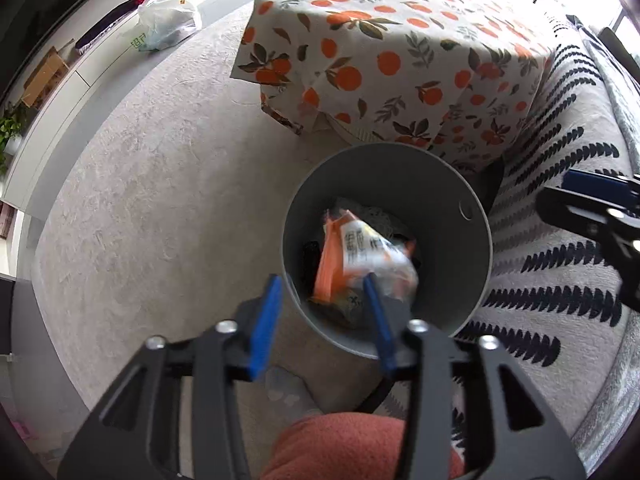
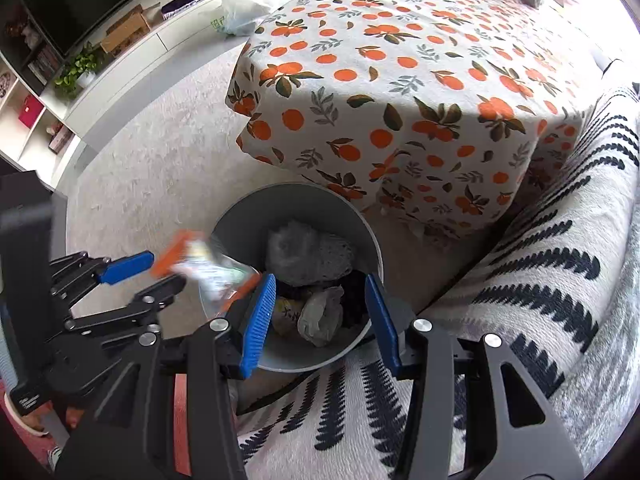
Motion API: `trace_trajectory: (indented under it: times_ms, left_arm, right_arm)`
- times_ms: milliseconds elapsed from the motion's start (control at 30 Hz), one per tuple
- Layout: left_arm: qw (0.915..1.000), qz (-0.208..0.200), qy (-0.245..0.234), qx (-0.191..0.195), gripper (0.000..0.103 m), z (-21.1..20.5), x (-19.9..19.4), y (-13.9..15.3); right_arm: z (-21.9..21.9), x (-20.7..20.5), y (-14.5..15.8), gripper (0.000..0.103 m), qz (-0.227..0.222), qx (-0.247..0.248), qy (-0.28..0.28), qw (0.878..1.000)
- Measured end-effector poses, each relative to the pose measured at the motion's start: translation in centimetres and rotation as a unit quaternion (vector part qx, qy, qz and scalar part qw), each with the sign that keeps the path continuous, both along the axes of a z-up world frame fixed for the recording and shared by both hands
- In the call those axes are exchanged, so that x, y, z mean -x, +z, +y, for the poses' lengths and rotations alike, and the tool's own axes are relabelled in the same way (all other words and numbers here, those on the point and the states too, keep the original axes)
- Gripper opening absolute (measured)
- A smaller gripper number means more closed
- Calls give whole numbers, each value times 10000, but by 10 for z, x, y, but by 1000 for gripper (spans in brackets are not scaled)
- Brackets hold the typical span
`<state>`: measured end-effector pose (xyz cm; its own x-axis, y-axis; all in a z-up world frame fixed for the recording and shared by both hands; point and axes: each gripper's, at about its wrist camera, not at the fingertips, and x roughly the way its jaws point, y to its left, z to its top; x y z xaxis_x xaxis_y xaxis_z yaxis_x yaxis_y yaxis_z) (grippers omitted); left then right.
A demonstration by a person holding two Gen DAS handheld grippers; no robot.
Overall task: Collect trash
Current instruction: 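Carry the snack packet and plastic bag to the grey bin and open both tools, then move both open tools back over the blanket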
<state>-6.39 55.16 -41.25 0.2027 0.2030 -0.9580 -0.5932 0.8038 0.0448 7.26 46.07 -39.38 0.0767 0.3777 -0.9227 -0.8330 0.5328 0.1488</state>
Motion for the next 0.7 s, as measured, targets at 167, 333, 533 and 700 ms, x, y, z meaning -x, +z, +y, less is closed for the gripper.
trace_trajectory:
  times_ms: [167, 333, 533, 700]
  left_arm:
    - [9999, 29, -141, -80, 49, -4, -6, 2]
    - [9996, -77, -241, -92, 50, -16, -12, 16]
    - [9970, -435, -618, -158, 50, -60, -38, 50]
    - [9909, -795, -1087, -59, 51, -112, -74, 79]
  right_arm:
    - [-23, -3, 11, 45, -18, -55, -154, 9999]
    - [-57, -13, 26, 45, -130, -120, -415, 9990]
    - [-119, -37, 54, 47, -459, -192, -886, 9948]
    - [-193, -74, 83, 47, -834, -228, -1478, 9852]
